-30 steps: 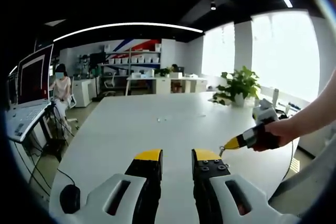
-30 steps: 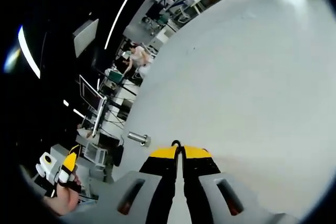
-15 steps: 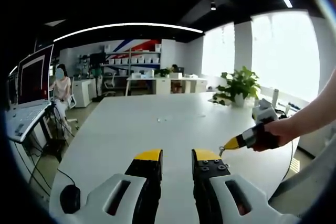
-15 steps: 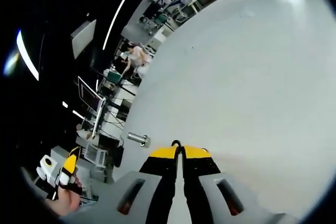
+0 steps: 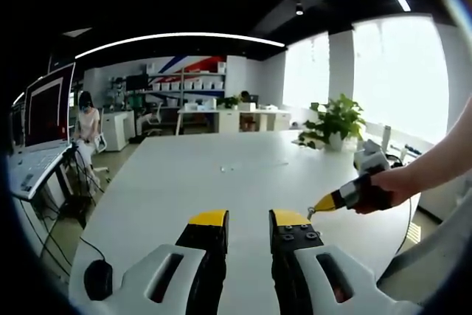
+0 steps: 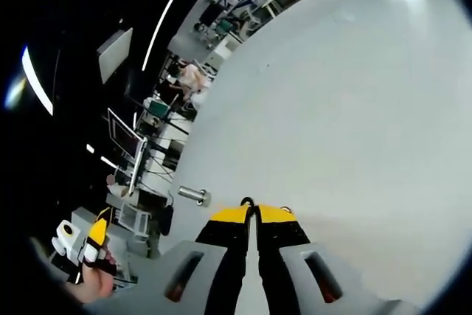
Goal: Place the washer onto the threaded stud by aligning its center hole with the stud, sliding it down to the base, and recovering from edge contact or off-axis alignment until the washer reaches the visible bottom stop.
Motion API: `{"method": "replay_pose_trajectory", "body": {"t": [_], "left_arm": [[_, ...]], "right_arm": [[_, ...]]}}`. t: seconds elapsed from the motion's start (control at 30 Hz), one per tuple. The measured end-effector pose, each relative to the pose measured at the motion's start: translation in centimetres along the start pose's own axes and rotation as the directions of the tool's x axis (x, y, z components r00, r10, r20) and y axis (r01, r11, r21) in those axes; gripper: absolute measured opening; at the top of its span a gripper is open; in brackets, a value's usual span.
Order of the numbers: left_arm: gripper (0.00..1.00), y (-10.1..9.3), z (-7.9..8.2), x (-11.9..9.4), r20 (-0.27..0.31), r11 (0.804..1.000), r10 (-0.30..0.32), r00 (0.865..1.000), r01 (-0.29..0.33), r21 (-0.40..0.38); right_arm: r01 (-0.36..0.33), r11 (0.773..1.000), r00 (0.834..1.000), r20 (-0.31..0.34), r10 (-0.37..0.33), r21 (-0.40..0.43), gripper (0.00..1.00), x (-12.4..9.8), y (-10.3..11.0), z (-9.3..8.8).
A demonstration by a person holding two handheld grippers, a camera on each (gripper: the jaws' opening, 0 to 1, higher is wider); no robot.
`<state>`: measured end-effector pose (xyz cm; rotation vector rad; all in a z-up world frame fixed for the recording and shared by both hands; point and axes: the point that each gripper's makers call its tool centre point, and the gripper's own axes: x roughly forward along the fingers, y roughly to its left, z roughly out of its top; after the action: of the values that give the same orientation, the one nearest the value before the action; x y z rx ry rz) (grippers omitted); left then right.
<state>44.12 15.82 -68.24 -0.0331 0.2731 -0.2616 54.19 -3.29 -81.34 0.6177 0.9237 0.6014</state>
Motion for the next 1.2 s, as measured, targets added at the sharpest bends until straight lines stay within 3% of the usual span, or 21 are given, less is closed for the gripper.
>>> {"method": "replay_pose_trajectory", "body": {"t": [0.83, 1.07, 1.2], "left_arm": [[0.2, -0.1, 0.1, 0.0, 0.002, 1.0, -0.005, 1.0, 0.005, 0.0], [0.2, -0.2, 0.1, 0.0, 0.004, 1.0, -0.009, 1.0, 0.009, -0.001], [0.2, -0.2, 0.1, 0.1, 0.005, 1.0, -0.008, 1.0, 0.008, -0.001]], "right_arm": [[0.022, 1.0, 1.0, 0.02, -0.022, -0.017, 0.07, -0.7, -0.4, 0.4], [0.055, 0.992, 0.998, 0.021, -0.053, -0.113, 0.09, -0.9, -0.6, 0.1], [0.11, 0.97, 0.994, 0.011, -0.11, -0.215, 0.09, -1.3, -1.3, -0.4]]}}
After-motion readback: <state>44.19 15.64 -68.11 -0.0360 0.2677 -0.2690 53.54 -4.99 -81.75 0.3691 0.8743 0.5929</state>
